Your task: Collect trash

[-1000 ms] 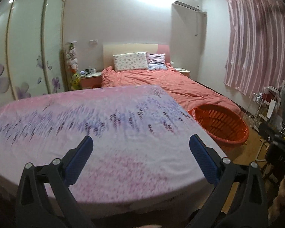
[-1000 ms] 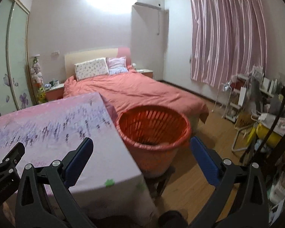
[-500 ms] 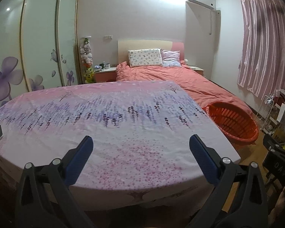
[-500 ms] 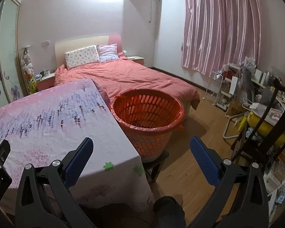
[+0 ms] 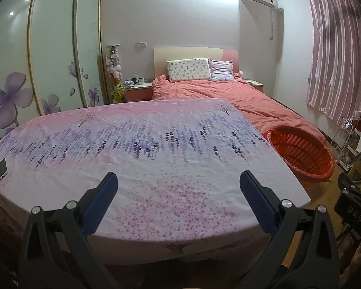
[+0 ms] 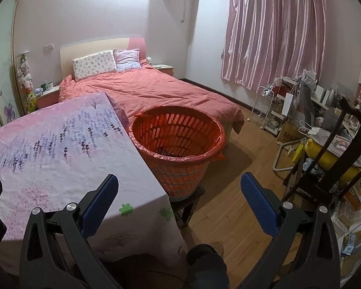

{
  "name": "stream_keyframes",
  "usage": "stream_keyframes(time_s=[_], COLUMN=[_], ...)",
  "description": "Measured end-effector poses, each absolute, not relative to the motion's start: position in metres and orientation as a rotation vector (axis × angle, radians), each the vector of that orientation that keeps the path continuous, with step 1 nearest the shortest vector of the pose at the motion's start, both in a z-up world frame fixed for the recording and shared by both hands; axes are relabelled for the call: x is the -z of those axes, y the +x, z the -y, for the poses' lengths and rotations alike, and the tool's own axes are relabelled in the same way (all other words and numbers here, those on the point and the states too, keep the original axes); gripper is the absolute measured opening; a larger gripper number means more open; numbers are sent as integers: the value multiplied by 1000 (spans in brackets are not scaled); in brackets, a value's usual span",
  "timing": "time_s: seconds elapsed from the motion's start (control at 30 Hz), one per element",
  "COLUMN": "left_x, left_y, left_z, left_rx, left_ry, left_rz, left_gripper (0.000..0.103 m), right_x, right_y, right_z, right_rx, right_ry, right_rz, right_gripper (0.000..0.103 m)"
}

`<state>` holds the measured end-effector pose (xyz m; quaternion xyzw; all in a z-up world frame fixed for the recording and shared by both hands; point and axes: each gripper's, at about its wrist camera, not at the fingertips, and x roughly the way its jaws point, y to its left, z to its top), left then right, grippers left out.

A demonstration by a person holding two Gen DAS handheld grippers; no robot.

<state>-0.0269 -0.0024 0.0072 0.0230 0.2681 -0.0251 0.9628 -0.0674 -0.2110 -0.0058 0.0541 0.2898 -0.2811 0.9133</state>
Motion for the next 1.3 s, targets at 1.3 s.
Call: stream_keyframes(time_s=[1.3], left_x=[-22], left_y=[-13], left_z=[-4], left_rx=[28], left_ry=[19], left_rz=[-504], left_gripper=[99], right_x=[-5], right_y=[-53], right_z=[206], right_rx=[533], right_ry=[134], right_rz=[-597], right_gripper=[101])
